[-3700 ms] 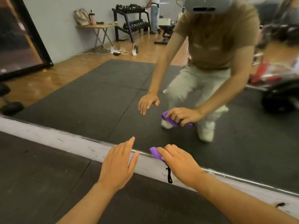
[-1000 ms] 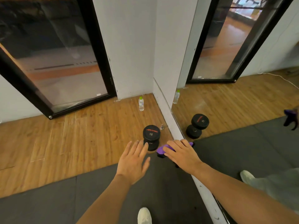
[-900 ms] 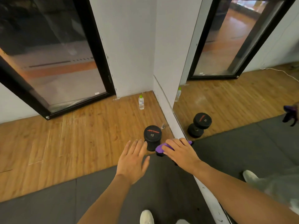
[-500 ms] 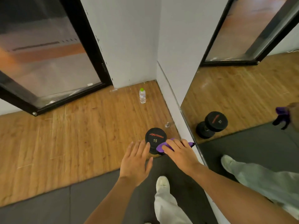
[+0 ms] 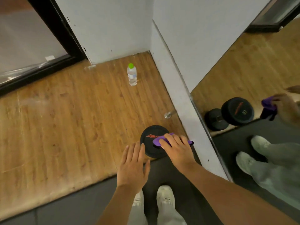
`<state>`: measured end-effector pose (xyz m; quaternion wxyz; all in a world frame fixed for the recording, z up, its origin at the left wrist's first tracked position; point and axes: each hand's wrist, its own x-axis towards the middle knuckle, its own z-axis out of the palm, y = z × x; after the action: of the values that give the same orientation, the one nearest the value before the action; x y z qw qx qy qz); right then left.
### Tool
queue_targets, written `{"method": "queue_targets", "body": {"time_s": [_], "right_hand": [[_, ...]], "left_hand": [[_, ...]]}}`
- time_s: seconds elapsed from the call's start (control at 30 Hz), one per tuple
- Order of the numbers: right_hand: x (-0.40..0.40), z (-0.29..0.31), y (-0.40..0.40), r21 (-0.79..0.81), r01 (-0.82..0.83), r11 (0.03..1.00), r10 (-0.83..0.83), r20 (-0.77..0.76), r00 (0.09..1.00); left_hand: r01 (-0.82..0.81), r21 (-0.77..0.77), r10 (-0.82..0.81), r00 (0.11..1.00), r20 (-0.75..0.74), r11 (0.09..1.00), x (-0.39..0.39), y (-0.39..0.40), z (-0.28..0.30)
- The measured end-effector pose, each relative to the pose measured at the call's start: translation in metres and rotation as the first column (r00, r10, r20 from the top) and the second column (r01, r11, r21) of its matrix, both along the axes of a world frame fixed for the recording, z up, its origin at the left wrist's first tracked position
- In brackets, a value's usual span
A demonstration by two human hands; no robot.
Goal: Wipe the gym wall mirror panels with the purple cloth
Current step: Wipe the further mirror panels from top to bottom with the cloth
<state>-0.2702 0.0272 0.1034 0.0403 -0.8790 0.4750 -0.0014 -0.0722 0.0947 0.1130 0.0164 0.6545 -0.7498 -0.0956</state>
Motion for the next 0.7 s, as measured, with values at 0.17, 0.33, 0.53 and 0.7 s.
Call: {"method": "queue_targets", "body": {"time_s": [0.17,0.33,0.53,0.7], "right_hand": [[0.019,-0.09,-0.021,-0.028,-0.007,1.0,0.008,0.03,1.0],[0.031,-0.149,-0.019,0.044,0.038,0.998,-0.04,0.051,0.998],[0.036,-0.168,-0.005,0.111,0.143,0.983,-0.147,0.023,0.989],[0.03,-0.175,0.007,0.065,0.096,0.993,-0.097,0.006,0.995]], "left_hand": [[0.004,0.009,-0.004,0.999,-0.032,1.0,0.005,-0.028,-0.077],[0.001,0.03,-0.001,1.0,0.003,1.0,0.019,-0.04,-0.122],[0.022,0.017,-0.022,1.0,0.019,1.0,0.023,-0.046,-0.136],[0.013,0.022,-0.013,1.0,-0.001,1.0,0.018,-0.045,-0.137]]}}
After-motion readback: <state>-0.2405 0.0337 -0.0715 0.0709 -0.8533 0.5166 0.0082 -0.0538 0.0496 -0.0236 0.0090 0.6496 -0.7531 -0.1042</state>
